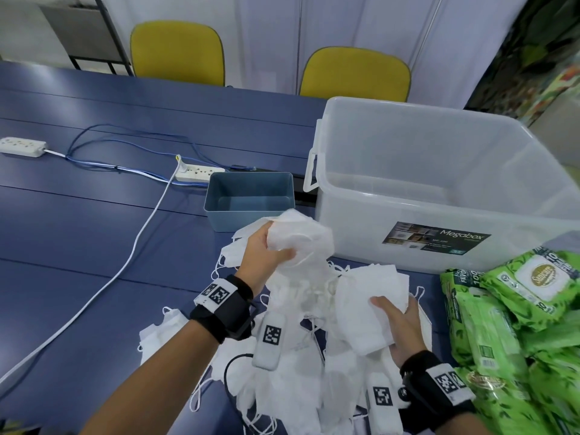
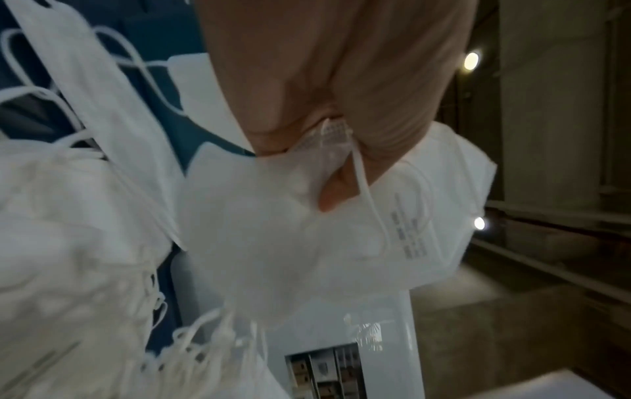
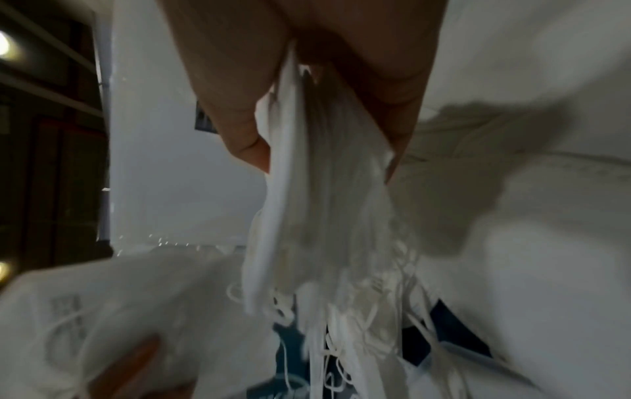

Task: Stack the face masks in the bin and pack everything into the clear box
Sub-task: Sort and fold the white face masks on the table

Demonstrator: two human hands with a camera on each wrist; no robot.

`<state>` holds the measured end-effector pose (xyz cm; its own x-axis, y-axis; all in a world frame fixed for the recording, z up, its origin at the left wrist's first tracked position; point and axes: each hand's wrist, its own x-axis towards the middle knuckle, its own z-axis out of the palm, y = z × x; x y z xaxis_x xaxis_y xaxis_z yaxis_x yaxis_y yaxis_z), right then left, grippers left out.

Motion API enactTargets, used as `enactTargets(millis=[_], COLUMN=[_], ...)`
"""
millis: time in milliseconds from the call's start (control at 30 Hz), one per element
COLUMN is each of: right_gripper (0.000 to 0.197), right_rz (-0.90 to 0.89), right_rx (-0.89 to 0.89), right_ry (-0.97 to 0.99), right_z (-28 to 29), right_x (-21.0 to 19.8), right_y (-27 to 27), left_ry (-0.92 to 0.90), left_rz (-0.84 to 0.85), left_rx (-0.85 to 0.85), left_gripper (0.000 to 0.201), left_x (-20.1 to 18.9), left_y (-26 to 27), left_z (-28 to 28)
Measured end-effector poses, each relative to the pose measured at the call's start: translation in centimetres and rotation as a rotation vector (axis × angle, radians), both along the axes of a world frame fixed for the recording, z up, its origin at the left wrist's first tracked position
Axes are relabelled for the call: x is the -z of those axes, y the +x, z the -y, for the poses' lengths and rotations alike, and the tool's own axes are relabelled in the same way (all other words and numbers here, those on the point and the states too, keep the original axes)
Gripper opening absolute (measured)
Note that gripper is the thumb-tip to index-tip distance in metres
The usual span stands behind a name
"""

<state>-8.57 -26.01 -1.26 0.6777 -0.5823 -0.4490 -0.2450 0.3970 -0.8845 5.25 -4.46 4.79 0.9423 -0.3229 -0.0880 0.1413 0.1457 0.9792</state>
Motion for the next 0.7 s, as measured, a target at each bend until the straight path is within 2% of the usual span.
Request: enactTargets(millis=[100, 200, 300, 433, 533, 600, 700], right_gripper=[0.087, 0.089, 0.076, 0.047, 0.029, 0.023, 0.021], right_rz=[0.072, 0.113, 0.193, 0.235, 0.229, 0.225, 0.224], right_rx=[-0.053, -0.127, -0.214, -0.331, -0.328, -0.291, -0.266], right_ry=[-0.043, -0.047, -0.117, -0.158, -0.182, -0.131, 0.067], right_z=[-0.5, -0.7, -0.7, -0.8, -1.3, -1.7, -2.1], right_x=[-1.1, -1.7, -2.3, -3.3, -3.9, -4.2, -4.9], right_y=[0.2, 0.5, 0.5, 0.4, 0.3, 0.3, 0.6], left_ry=[0.001, -0.06, -0.128, -0.114, -0.117, -0.084, -0.032], left_rz=[0.085, 0.135, 0.125, 0.12, 0.075, 0.127, 0.207], left_rx=[-0.03, 0.043, 0.089, 0.107, 0.109, 0.124, 0.139], left_gripper=[0.036, 0.033, 0.019, 0.029, 0.025, 0.03, 0.04], left_x=[-1.2, -1.6, -1.4, -1.4, -1.5, -1.0, 0.0], left_y=[-1.0, -1.9, -2.5, -3.5, -4.2, -4.6, -4.8], left_z=[1.1, 2.0, 2.4, 3.0, 3.4, 3.8, 4.1])
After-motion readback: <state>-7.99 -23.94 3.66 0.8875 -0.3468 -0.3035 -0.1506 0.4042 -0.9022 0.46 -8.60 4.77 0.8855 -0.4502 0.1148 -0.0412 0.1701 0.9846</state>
